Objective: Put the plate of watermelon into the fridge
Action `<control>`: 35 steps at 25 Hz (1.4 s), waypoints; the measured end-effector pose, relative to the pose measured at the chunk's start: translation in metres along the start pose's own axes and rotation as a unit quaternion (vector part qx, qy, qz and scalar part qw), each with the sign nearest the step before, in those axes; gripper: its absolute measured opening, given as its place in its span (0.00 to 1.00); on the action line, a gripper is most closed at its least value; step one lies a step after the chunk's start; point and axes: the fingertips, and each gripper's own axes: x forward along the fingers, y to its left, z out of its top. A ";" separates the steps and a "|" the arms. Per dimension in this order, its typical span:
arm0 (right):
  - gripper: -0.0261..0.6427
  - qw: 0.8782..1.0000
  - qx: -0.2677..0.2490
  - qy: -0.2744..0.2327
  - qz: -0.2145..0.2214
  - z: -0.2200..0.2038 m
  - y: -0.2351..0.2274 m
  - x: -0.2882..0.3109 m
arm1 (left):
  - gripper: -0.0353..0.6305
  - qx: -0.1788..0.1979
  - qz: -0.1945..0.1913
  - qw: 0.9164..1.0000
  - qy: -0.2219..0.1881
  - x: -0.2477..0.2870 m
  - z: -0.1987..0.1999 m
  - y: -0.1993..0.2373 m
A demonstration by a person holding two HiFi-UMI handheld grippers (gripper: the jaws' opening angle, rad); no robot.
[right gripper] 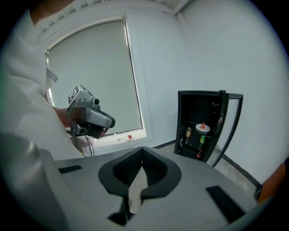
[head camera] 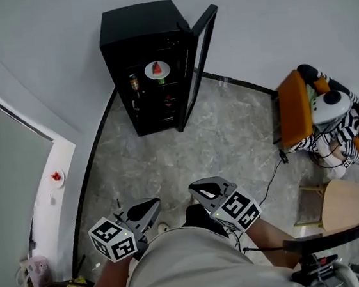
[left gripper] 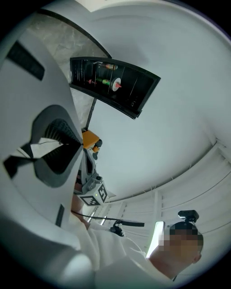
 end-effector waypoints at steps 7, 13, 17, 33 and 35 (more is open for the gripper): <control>0.06 1.000 0.001 -0.007 0.005 -0.009 0.087 0.015 | 0.07 0.017 -0.020 1.000 0.006 -0.062 -0.031 -0.013; 0.06 1.000 -0.008 0.000 0.009 -0.015 0.123 0.017 | 0.07 0.005 -0.012 1.000 -0.001 -0.086 -0.050 -0.012; 0.06 1.000 -0.011 0.001 0.007 -0.015 0.133 0.016 | 0.07 0.013 -0.016 1.000 -0.001 -0.094 -0.055 -0.015; 0.06 0.999 -0.042 0.011 0.020 0.002 0.135 0.027 | 0.07 0.010 0.003 1.000 -0.017 -0.099 -0.052 -0.003; 0.06 0.999 -0.042 0.011 0.020 0.002 0.135 0.027 | 0.07 0.015 0.002 1.000 -0.016 -0.097 -0.053 -0.002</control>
